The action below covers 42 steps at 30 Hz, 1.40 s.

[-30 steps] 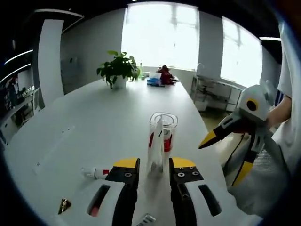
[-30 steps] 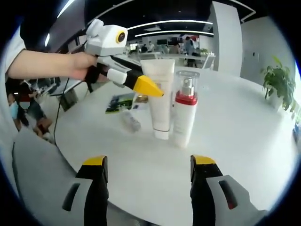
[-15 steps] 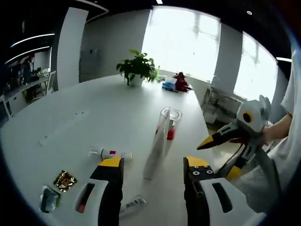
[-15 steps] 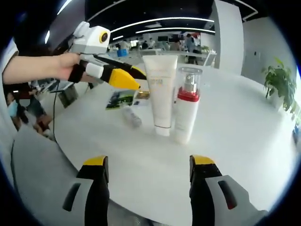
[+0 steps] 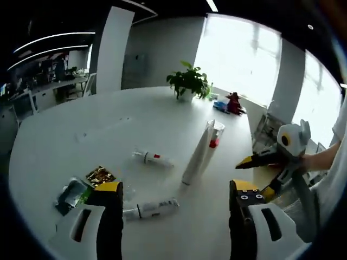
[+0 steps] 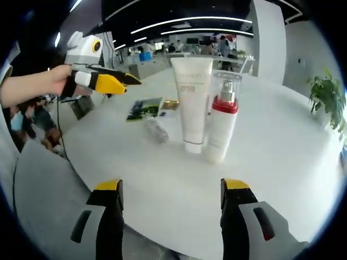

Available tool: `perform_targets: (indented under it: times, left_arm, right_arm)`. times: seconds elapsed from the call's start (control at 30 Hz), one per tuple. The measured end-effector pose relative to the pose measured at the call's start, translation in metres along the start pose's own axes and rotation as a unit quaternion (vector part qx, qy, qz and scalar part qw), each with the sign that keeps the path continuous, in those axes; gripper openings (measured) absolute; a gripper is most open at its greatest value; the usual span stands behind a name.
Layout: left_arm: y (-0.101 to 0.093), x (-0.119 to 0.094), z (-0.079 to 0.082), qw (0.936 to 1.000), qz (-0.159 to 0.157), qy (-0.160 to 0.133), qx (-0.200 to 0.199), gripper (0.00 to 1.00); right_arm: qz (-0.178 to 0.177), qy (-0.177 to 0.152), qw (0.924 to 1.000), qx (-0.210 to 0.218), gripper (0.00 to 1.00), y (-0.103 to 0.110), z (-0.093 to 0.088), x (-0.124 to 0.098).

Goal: Arrange the skincare products in the storage area until every visible bottle or jar stands upright without overlapping.

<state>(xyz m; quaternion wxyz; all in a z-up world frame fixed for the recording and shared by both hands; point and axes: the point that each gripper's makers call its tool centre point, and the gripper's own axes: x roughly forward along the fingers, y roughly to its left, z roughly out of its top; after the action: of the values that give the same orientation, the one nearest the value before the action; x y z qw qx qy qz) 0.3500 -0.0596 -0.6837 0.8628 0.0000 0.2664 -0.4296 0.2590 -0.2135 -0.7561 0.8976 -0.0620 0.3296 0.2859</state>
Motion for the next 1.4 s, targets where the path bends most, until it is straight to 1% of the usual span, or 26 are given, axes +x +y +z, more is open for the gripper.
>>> perform_targets:
  times: [0.1, 0.17, 0.23, 0.33, 0.4, 0.5, 0.63, 0.73, 0.83, 0.9, 0.93, 1.07, 1.1, 1.13, 1.2, 1.23, 1.3, 1.4]
  left_arm:
    - [0.002, -0.014, -0.007, 0.9999, 0.013, -0.002, -0.003, 0.76]
    - [0.002, -0.024, -0.008, 0.9996, 0.024, -0.012, -0.003, 0.79]
    - [-0.004, -0.033, -0.01, 0.9992, 0.032, -0.017, -0.014, 0.81]
    - [-0.002, -0.045, -0.013, 0.9984, 0.047, -0.025, -0.02, 0.83]
    - [0.003, -0.056, -0.02, 0.9972, 0.063, -0.029, -0.028, 0.85]
    - [0.003, -0.07, -0.033, 0.9953, 0.081, -0.023, -0.048, 0.87]
    - [0.014, -0.092, -0.053, 0.9917, 0.104, -0.021, -0.072, 0.9]
    - [0.008, -0.105, -0.061, 0.9886, 0.122, -0.018, -0.087, 0.94]
    - [0.007, -0.116, -0.069, 0.9852, 0.136, -0.024, -0.101, 0.99]
    - [0.006, -0.123, -0.075, 0.9834, 0.142, -0.027, -0.11, 0.99]
    - [0.005, -0.125, -0.076, 0.9828, 0.143, -0.031, -0.112, 0.99]
    - [-0.001, -0.135, -0.072, 0.9787, 0.157, -0.076, -0.108, 0.99]
    - [-0.002, -0.138, -0.069, 0.9765, 0.162, -0.091, -0.109, 0.99]
    - [-0.003, -0.141, -0.069, 0.9754, 0.164, -0.097, -0.111, 0.99]
    - [-0.002, -0.148, -0.067, 0.9698, 0.181, -0.119, -0.113, 0.99]
    - [-0.002, -0.15, -0.067, 0.9684, 0.185, -0.124, -0.111, 0.99]
    - [-0.007, -0.153, -0.069, 0.9671, 0.185, -0.129, -0.118, 0.99]
    - [-0.012, -0.157, -0.071, 0.9655, 0.195, -0.129, -0.115, 0.99]
  right_arm:
    - [0.004, 0.002, 1.0, -0.001, 0.72, 0.002, -0.001, 0.0]
    - [0.006, 0.007, 0.9999, -0.007, 0.72, 0.004, -0.002, 0.001]
    - [0.007, 0.008, 0.9998, -0.016, 0.73, 0.006, -0.002, 0.001]
    - [0.01, 0.013, 0.9995, -0.027, 0.73, 0.009, -0.003, 0.001]
    - [0.008, 0.014, 0.9993, -0.033, 0.73, 0.01, -0.002, 0.002]
    - [0.008, 0.014, 0.999, -0.042, 0.73, 0.01, -0.002, 0.002]
    - [0.011, 0.017, 0.9986, -0.048, 0.73, 0.013, -0.003, 0.002]
    - [0.01, 0.019, 0.9984, -0.052, 0.73, 0.012, -0.004, 0.002]
    - [0.012, 0.02, 0.9986, -0.049, 0.73, 0.012, -0.005, 0.003]
    - [0.012, 0.021, 0.9984, -0.052, 0.73, 0.013, -0.005, 0.003]
    - [0.013, 0.02, 0.9983, -0.054, 0.73, 0.014, -0.005, 0.003]
    - [0.021, 0.022, 0.9971, -0.07, 0.74, 0.021, -0.004, 0.004]
    - [0.024, 0.021, 0.9968, -0.073, 0.74, 0.022, -0.003, 0.004]
    - [0.025, 0.02, 0.9967, -0.075, 0.74, 0.022, -0.003, 0.004]
    - [0.026, 0.019, 0.9965, -0.077, 0.74, 0.022, -0.002, 0.004]
    - [0.026, 0.017, 0.9966, -0.077, 0.74, 0.022, -0.002, 0.004]
    - [0.025, 0.012, 0.9968, -0.075, 0.74, 0.022, 0.0, 0.003]
    - [0.024, 0.007, 0.9968, -0.076, 0.73, 0.022, 0.001, 0.001]
